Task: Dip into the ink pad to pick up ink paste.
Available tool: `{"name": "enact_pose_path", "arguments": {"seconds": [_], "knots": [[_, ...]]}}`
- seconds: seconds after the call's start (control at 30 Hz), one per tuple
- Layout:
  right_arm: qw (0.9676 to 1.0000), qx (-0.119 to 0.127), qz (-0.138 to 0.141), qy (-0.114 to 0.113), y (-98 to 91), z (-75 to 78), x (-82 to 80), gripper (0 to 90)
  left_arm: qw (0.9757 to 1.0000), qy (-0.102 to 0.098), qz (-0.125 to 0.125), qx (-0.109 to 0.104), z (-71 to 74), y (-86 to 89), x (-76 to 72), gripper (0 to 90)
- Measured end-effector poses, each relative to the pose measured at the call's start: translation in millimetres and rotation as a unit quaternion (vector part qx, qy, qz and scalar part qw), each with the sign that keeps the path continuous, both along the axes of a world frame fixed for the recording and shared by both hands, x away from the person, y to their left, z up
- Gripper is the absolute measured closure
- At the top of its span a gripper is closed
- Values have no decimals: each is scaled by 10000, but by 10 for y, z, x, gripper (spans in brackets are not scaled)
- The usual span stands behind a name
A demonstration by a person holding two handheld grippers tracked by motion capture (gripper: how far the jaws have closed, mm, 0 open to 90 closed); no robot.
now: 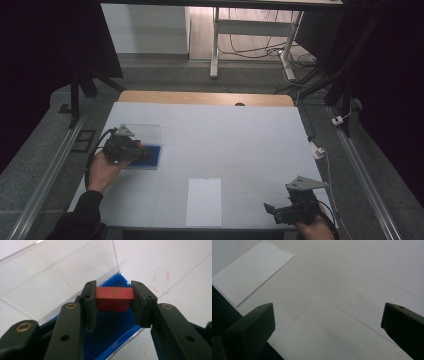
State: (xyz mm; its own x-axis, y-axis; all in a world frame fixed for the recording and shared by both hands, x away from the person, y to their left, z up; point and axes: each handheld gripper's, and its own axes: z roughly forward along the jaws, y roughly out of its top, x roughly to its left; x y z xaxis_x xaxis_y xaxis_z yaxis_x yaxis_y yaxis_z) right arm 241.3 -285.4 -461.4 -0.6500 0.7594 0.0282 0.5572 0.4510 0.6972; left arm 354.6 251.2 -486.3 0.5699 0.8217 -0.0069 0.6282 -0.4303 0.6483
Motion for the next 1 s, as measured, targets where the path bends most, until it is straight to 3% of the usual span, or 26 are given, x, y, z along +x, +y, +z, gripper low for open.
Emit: {"name": "enact_pose_path", "arguments": {"seconds": [0.3,0.53,0.73,0.87,1.0], "knots": [[10000,-13,20,9,4,-2,3,0,9998,159,134,-18,-81,-7,60,583],[10000,-15,24,11,5,-2,3,0,9996,254,84,52,-141,-38,80,583],[10000,-29,25,16,6,-1,1,0,9993,292,245,-2,-158,-54,69,586],[10000,-23,22,6,7,-1,-3,0,9991,231,296,-216,-201,-10,44,587],[10000,-37,27,20,8,-1,0,0,9995,122,269,-81,-208,-42,17,588]]}}
